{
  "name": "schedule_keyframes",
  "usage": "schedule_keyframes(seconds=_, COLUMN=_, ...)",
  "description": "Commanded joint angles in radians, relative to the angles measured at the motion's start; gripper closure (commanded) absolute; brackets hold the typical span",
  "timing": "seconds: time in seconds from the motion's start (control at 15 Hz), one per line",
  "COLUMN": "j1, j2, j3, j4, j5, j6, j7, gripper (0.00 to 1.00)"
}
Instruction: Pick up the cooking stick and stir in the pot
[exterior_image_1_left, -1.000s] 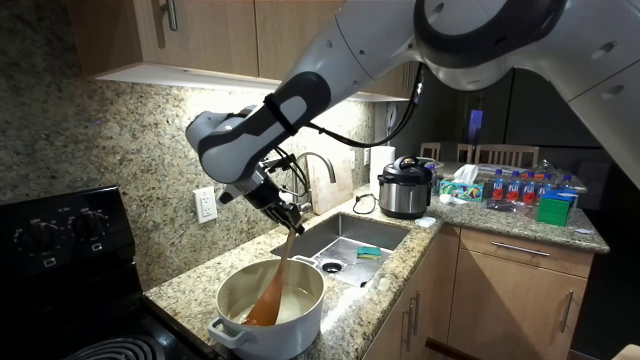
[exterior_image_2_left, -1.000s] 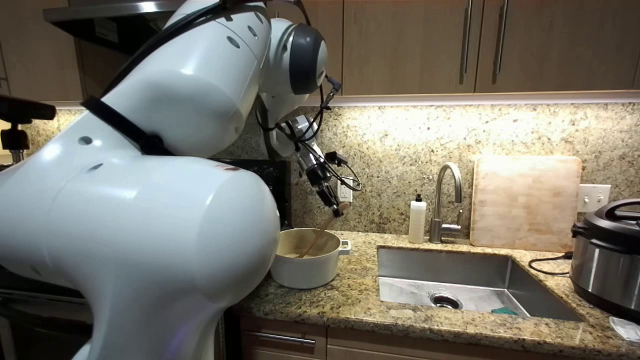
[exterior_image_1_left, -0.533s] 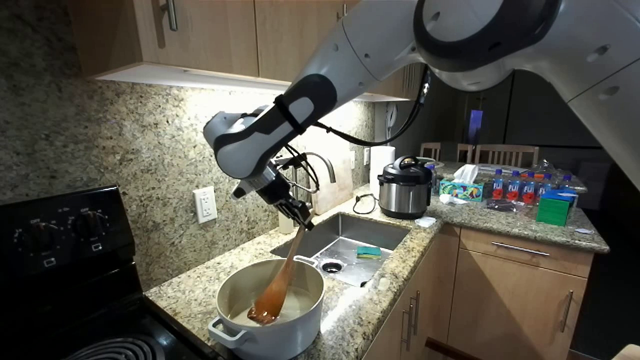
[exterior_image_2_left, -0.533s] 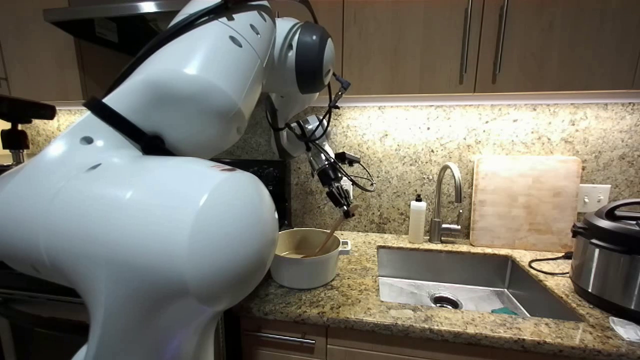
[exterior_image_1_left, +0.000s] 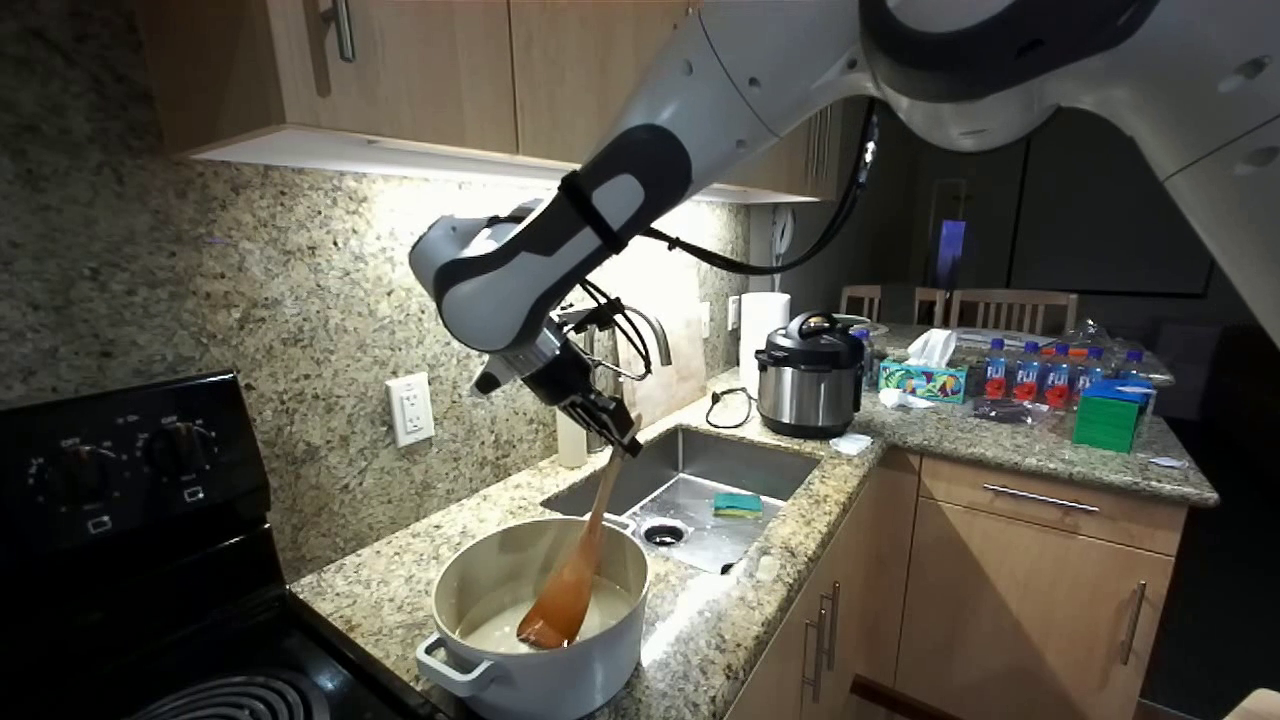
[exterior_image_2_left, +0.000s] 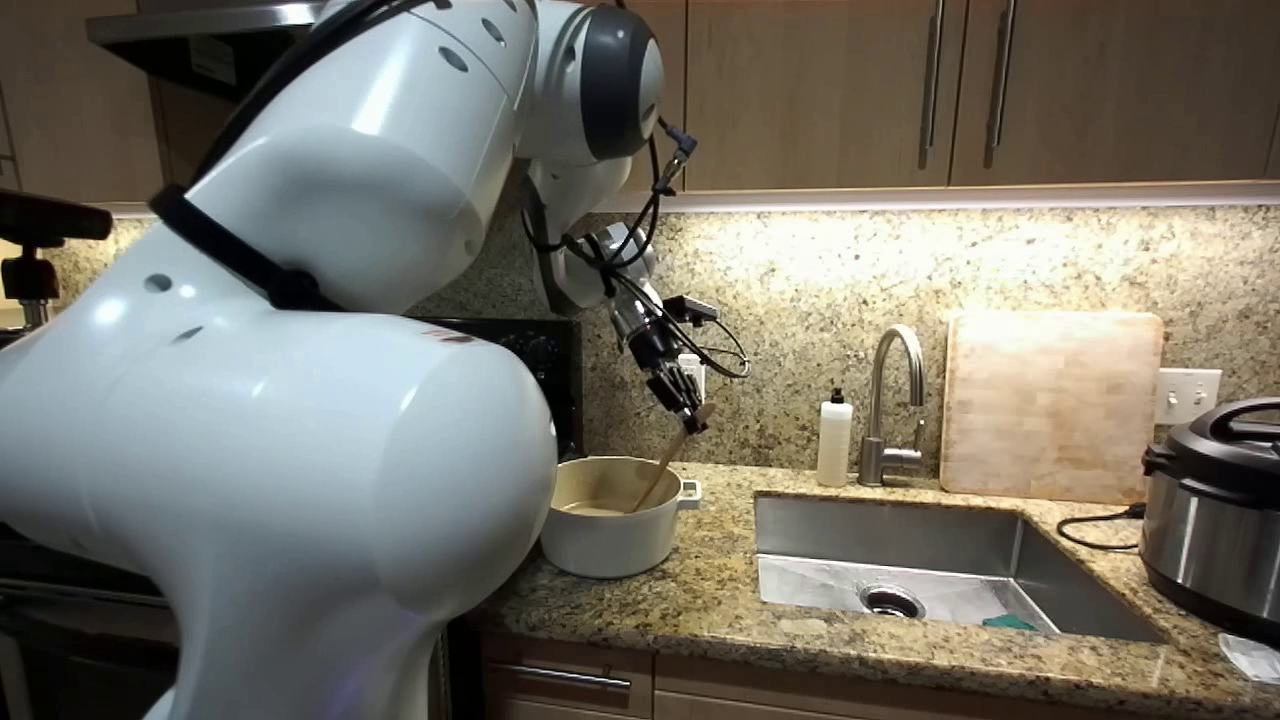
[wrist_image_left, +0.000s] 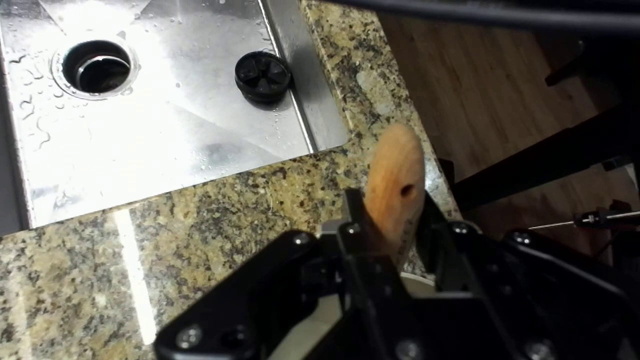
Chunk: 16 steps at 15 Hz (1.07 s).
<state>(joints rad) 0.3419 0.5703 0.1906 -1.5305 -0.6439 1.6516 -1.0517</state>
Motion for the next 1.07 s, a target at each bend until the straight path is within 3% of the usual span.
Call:
schedule_keyframes(seconds=0.0, j1=-0.002, j2=-0.085, j3=0.019, j4=-0.116, j5=-0.025, j6=-0.015, j7=0.001, gripper=0.93)
schedule_keyframes(seconds=0.53, j1=0.010, j2=-0.058, j3=0.074, j4=-0.124, j5=-0.048, j6=0.030, j7=-0.113, gripper=0.93)
schedule_keyframes(seconds=1.0, j1=0.057, j2=-0.014, j3=0.069, j4=-0.040, j5=-0.117, j6=0.002, j7=-0.082, gripper=0.93)
